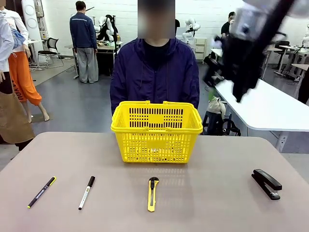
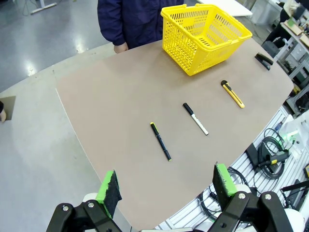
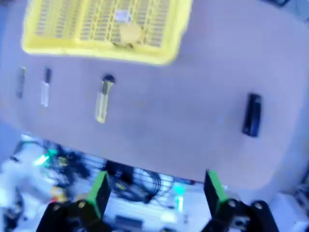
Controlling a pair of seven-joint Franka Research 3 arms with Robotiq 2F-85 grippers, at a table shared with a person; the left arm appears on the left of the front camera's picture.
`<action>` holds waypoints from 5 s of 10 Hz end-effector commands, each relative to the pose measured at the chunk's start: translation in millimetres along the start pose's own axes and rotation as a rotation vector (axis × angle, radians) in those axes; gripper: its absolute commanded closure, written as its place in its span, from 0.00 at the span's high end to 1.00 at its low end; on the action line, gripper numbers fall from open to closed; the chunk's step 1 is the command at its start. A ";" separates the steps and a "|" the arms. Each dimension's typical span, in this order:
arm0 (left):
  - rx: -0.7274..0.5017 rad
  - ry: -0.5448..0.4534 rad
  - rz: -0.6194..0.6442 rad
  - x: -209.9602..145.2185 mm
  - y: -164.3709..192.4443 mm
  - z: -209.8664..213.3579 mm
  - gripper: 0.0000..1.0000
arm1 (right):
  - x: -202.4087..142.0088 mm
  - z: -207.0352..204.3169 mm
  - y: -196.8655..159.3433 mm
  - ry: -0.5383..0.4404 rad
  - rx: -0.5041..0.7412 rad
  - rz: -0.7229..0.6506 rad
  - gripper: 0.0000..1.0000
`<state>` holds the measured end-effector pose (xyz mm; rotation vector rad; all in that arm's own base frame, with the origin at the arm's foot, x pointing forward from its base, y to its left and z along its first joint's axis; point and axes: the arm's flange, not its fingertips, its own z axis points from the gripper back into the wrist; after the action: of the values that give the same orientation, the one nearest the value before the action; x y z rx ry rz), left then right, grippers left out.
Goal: Place the items the person wants into the basket.
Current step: Pick up the item the person points to and place it in the Market Basket.
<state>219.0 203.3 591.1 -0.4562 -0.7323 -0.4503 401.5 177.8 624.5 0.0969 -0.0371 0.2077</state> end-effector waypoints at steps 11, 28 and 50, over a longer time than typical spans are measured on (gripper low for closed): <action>-0.014 -0.008 -0.011 -0.5 0.1 0.2 1.00 | -32.3 -67.9 -46.9 -0.045 -0.048 0.048 1.00; -0.014 -0.008 -0.011 -0.5 0.1 0.2 1.00 | -203.8 53.0 -276.3 -0.560 0.392 0.139 1.00; -0.014 -0.008 -0.011 -0.5 0.1 0.2 1.00 | -235.1 50.3 -355.0 -0.678 0.504 0.034 1.00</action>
<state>219.5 203.4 590.9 -0.4565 -0.7309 -0.4496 243.9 -221.9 632.3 0.6543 -0.6531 0.1938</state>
